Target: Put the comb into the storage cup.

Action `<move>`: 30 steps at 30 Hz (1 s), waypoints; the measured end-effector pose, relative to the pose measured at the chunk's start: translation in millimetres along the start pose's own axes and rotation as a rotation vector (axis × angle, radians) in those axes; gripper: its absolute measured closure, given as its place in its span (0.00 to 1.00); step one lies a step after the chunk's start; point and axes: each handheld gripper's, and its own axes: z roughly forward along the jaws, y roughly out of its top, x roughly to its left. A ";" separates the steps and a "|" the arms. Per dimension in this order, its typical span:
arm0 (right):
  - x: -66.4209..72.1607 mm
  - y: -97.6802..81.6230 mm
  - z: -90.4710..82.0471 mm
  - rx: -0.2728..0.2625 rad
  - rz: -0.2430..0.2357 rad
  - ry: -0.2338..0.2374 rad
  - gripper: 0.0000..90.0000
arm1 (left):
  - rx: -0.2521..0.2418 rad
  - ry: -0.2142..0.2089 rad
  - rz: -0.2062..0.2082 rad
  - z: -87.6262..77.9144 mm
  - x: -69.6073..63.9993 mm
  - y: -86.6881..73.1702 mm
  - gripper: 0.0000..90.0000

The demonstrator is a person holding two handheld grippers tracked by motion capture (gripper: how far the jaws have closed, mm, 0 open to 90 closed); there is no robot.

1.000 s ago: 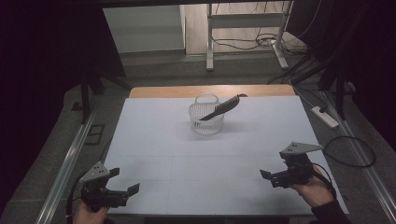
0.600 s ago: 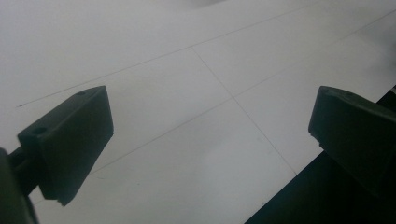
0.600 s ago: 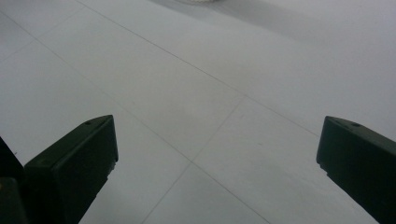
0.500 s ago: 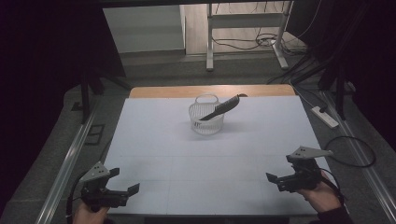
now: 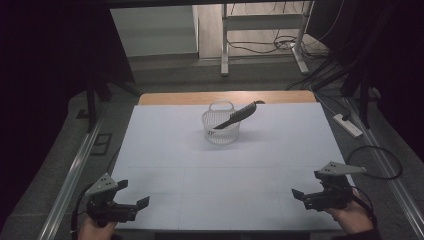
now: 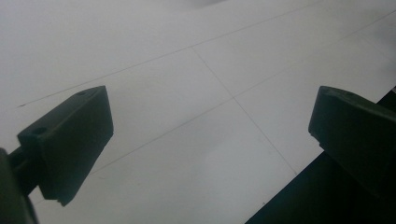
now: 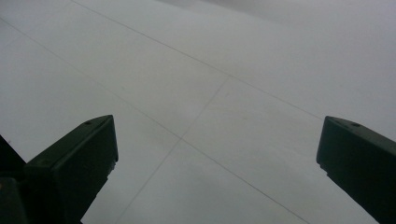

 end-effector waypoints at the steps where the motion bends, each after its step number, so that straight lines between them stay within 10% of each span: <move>1: 0.0 -1.0 -0.8 0.002 0.001 -0.003 0.00 | 0.000 0.000 0.000 0.0 0.0 0.0 0.01; 30: -11.4 -27.7 -29.5 -0.010 0.076 -0.081 0.00 | -0.006 0.002 -0.008 -0.7 0.7 -0.1 0.01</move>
